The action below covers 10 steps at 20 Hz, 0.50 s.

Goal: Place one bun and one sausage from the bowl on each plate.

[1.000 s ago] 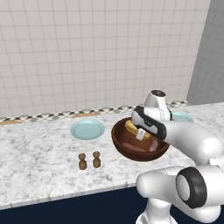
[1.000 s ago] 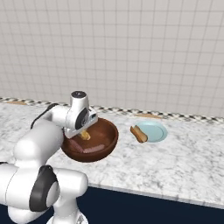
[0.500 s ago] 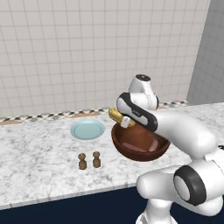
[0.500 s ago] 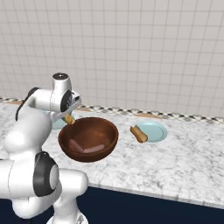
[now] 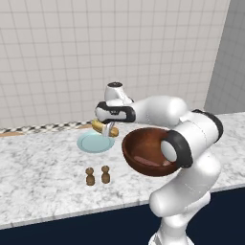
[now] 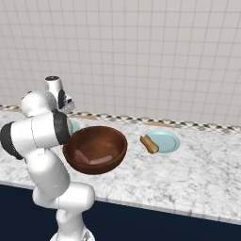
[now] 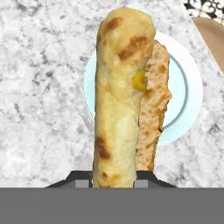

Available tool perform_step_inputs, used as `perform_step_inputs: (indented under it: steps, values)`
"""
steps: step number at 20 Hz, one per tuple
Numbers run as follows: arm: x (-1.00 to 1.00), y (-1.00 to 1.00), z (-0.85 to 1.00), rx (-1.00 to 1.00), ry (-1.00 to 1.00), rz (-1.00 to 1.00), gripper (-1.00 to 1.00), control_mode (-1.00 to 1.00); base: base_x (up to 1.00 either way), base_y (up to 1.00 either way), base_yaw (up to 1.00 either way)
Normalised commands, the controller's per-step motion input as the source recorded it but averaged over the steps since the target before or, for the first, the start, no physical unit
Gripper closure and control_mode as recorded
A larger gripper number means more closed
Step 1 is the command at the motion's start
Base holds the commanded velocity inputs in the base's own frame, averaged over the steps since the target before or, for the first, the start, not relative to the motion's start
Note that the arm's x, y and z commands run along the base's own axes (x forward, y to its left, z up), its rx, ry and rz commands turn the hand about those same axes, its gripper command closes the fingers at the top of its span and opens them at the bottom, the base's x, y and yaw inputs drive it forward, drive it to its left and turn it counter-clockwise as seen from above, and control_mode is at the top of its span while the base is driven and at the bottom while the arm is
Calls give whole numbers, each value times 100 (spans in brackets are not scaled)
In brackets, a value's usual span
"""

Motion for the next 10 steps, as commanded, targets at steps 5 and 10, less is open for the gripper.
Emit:
perform_step_inputs:
  steps: [5, 10]
  values:
    - [77, 46, -77, -5, -1, -16, 100, -100, 0, 0, 0]
    - [28, 5, -51, 0, -2, -13, 100, -100, 0, 0, 0]
